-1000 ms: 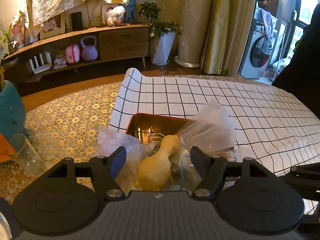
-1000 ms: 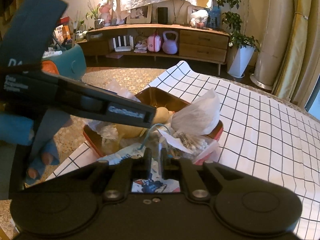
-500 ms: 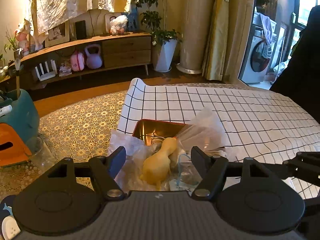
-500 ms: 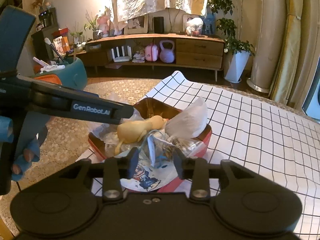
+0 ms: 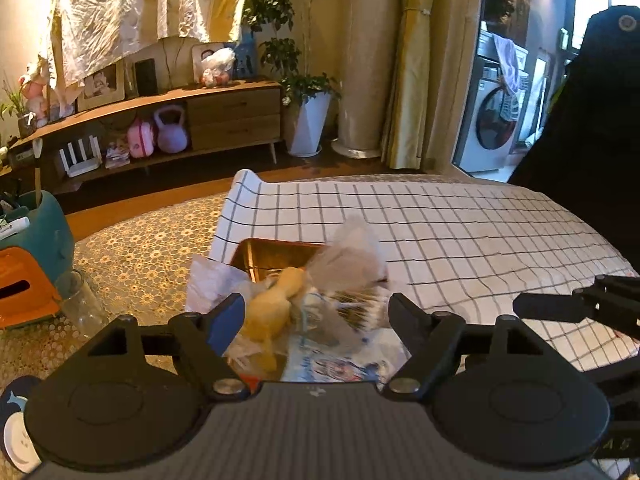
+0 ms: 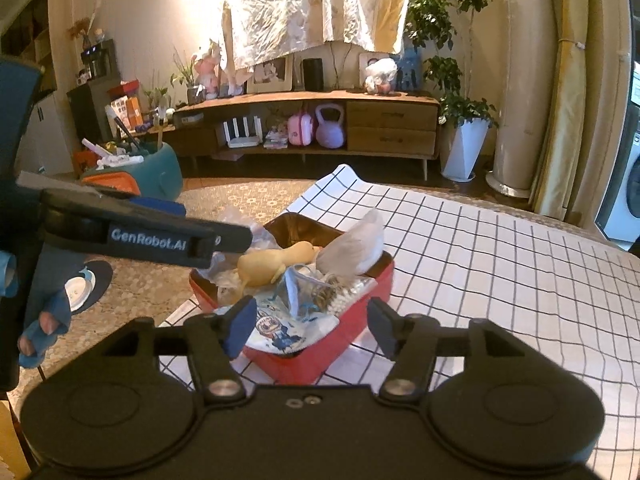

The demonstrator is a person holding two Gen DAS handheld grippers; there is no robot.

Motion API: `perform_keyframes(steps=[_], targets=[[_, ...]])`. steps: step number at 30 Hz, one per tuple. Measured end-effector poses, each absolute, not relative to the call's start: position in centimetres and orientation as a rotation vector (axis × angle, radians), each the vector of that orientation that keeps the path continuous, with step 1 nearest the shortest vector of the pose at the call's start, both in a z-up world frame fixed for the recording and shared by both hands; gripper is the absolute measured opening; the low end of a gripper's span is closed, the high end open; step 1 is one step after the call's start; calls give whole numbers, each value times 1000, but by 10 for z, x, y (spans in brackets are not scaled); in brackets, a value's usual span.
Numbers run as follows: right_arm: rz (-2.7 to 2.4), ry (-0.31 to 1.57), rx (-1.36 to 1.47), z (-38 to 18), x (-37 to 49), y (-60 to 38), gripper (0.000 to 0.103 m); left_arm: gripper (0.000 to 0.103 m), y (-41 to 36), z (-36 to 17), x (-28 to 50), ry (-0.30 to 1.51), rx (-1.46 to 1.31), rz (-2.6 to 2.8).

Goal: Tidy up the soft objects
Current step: 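Withdraw both grippers from the tin back over the table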

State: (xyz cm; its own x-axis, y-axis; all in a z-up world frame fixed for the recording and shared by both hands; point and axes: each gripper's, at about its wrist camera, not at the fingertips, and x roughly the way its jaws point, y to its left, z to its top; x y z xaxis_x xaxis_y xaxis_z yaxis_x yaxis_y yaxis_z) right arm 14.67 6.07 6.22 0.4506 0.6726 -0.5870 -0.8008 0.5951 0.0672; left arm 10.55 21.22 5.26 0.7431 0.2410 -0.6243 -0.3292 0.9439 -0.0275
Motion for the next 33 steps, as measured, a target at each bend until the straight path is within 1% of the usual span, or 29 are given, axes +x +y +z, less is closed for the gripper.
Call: perform_keyframes(steps=[5,9,16,18,19,20,25,31,33], targets=[[912,604,-210,68,141,36,63,79,188,57,98,652,-126,291],[908,592,-193,72,135,17,69,79,170,62,92,636,-114,271],[895,576,-167,76,128,-21,72,79,134,65,87,629,-73,228],[884,572,-158,75,127,-34,76,79,123,65,85,627,-69,215],[882,571,-149,75,126,-40,77,83,119,64,84,627,-70,209],[877,572,-139,75,127,-47,77,84,114,63,83,628,-71,200],[850,561,-94,75,126,-76,81,84,92,60,80,628,-64,173],[837,534,-61,77,122,-105,89,85,69,58,75,612,-87,130],[836,521,-54,78,119,-112,93,85,63,57,73,607,-92,127]])
